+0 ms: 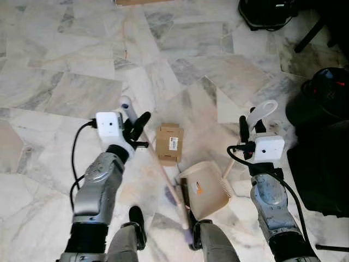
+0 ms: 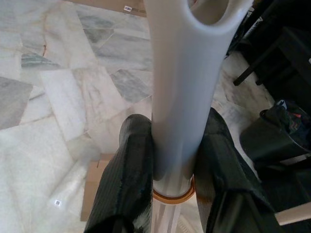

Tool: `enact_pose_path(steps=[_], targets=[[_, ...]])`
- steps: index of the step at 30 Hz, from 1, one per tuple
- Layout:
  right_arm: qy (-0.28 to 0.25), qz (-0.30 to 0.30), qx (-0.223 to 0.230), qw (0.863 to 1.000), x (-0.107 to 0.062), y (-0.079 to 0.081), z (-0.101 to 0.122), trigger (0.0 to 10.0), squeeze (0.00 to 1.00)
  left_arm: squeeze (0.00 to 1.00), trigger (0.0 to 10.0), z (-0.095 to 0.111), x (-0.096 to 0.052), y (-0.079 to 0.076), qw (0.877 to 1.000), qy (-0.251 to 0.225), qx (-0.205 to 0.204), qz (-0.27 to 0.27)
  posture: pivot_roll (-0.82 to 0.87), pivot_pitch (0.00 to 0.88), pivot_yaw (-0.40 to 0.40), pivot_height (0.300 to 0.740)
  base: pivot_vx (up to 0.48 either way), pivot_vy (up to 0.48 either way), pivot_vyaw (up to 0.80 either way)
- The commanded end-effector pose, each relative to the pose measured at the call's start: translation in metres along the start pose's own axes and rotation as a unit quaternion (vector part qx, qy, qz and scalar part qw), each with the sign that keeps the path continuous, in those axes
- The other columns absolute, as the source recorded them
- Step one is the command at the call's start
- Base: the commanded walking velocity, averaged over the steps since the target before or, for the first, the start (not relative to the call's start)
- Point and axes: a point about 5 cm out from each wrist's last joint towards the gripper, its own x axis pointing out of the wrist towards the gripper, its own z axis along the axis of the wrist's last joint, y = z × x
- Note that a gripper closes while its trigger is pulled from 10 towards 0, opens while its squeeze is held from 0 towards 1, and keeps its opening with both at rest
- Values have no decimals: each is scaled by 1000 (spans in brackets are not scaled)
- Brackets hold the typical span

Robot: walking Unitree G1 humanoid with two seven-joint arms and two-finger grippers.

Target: Sweep floor

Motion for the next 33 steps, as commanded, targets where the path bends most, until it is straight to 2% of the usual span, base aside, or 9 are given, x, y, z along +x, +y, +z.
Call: enact_pose_path(steps=[1,6,7,9,10,12,18,29,33], targets=[[105,5,-10,994,-28,-1,-37,10000,0,0,10000,-9,-1,-1,1000,7,-16,4,-104,550,-31,740,0,0,0],[105,7,-6,994,-27,2,-35,10000,0,0,10000,-5,9,-10,997,-16,-75,6,-112,537,-30,740,0,0,0],[105,2,-2,994,-26,1,-35,10000,0,0,10000,1,12,-12,993,-36,-114,12,-106,528,-26,740,0,0,0],[107,-2,3,994,-26,0,-35,10000,0,0,10000,5,13,-11,990,-47,-133,18,-102,520,-23,740,0,0,0],[109,-6,7,994,-24,0,-35,10000,0,0,10000,12,16,-10,984,-69,-164,29,-93,512,-18,740,0,0,0],[110,-7,8,994,-23,2,-36,10000,0,0,10000,17,16,-9,982,-78,-167,33,-90,505,-15,740,0,0,0],[113,-5,15,993,-16,8,-37,10000,0,0,10000,30,16,-2,987,-97,-122,37,-58,455,1,740,0,0,0],[91,-15,41,995,15,15,-24,10000,0,0,10000,83,8,5,979,-180,-88,28,-36,313,11,740,0,0,0],[81,-17,44,996,25,14,-18,10000,0,0,10000,96,7,-4,980,-196,-27,4,-27,253,10,740,0,0,0]])
